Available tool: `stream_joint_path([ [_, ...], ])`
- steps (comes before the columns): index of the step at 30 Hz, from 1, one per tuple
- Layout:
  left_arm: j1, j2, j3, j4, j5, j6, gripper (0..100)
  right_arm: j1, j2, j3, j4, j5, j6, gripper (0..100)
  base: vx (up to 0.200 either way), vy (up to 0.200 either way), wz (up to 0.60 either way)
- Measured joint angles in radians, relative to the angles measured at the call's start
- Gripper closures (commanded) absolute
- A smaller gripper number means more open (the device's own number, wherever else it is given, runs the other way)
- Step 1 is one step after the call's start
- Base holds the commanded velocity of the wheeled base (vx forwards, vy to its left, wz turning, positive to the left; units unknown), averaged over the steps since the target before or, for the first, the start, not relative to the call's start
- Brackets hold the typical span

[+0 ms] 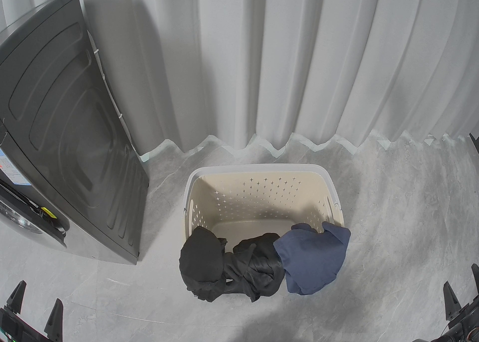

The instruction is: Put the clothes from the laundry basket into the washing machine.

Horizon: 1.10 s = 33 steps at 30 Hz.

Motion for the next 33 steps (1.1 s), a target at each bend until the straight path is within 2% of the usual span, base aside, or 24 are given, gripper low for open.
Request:
stream_joint_path([
  [2, 0.000, 0.000, 0.000, 0.000, 0.000, 0.000, 0, 0.000, 0.000, 0.000, 0.000, 0.000, 0.000, 0, 0.200, 0.000, 0.00],
  [20, 0.000, 0.000, 0.000, 0.000, 0.000, 0.000, 0, -0.001, 0.000, 0.000, 0.000, 0.000, 0.000, 0, 0.000, 0.000, 0.00],
  [26, 0.000, 0.000, 0.000, 0.000, 0.000, 0.000, 0, 0.000, 0.000, 0.000, 0.000, 0.000, 0.000, 0, 0.200, 0.000, 0.00],
  [33, 0.000, 0.000, 0.000, 0.000, 0.000, 0.000, 0, -0.001, 0.000, 0.000, 0.000, 0.000, 0.000, 0, 0.000, 0.000, 0.00],
])
